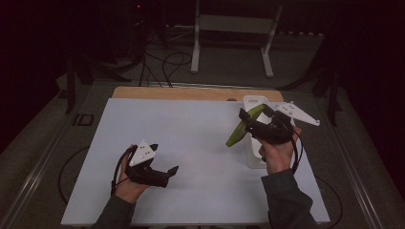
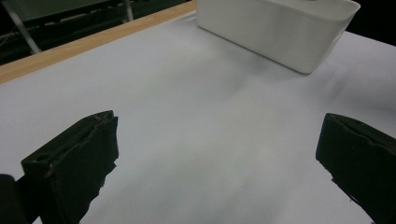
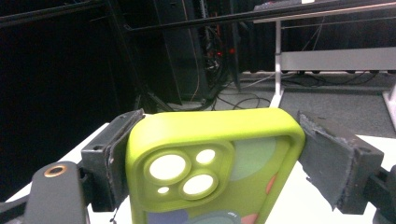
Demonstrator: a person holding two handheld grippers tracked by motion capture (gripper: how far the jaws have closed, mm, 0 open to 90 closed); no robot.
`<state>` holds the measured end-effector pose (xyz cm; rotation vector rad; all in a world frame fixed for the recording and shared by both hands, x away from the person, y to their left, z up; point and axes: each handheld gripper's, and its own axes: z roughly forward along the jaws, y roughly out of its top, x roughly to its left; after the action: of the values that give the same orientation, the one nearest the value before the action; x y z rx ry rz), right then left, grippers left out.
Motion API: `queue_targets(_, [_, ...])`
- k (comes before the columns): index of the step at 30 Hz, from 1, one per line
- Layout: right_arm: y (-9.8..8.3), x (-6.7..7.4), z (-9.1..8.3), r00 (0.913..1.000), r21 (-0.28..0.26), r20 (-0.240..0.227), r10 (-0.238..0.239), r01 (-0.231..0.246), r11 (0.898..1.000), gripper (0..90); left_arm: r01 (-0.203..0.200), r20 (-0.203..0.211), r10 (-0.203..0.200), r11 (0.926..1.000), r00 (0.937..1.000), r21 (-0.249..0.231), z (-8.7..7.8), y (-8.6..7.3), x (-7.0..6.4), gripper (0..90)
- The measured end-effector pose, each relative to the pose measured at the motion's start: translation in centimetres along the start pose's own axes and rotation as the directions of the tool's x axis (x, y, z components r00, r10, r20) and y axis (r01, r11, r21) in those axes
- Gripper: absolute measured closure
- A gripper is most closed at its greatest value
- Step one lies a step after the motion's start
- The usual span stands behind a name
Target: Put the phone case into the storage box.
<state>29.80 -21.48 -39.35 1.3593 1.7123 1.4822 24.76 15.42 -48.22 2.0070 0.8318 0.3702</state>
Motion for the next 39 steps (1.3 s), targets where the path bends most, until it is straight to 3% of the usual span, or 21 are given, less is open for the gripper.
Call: queue_targets(39, [2.6,-2.3,0.1,0.9955,-0.019,0.093,-0.017,0.019,1.0,18.1,0.011,-0.04,-0.011,0.9999,0.9991,0.005,-1.5,-0.8,1.2,0.0])
